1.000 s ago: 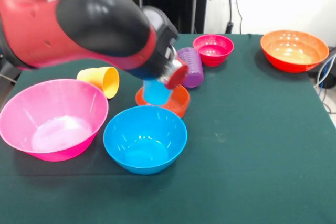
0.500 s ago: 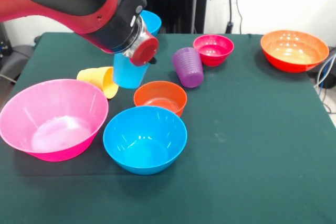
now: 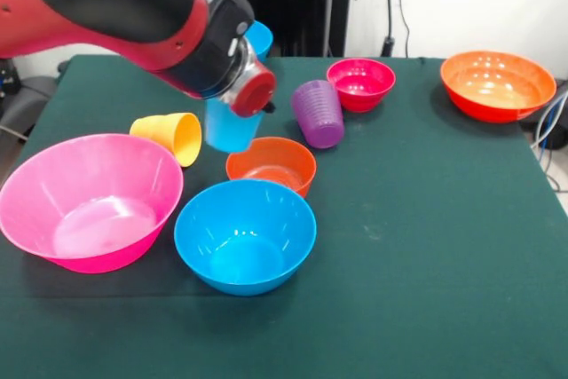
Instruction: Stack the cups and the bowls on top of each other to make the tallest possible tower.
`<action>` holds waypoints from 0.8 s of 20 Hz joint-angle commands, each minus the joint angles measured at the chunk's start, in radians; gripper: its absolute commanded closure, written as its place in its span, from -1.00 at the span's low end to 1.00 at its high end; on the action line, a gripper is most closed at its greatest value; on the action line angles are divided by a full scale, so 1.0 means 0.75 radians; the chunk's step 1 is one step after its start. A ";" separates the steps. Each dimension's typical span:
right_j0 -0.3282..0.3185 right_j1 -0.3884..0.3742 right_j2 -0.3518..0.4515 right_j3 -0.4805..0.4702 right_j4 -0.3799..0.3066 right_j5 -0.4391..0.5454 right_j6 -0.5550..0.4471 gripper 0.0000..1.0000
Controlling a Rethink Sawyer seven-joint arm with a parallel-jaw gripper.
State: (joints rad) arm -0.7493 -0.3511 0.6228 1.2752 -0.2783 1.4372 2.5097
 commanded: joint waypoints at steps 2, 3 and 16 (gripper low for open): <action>0.002 -0.048 -0.031 0.453 0.073 -0.284 0.019 1.00; 0.006 -0.043 -0.036 0.447 0.065 -0.304 0.007 1.00; 0.062 0.141 -0.072 0.152 -0.086 -0.362 -0.191 1.00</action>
State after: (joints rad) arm -0.7502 -0.3589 0.6223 1.5135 -0.2573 1.2586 2.5097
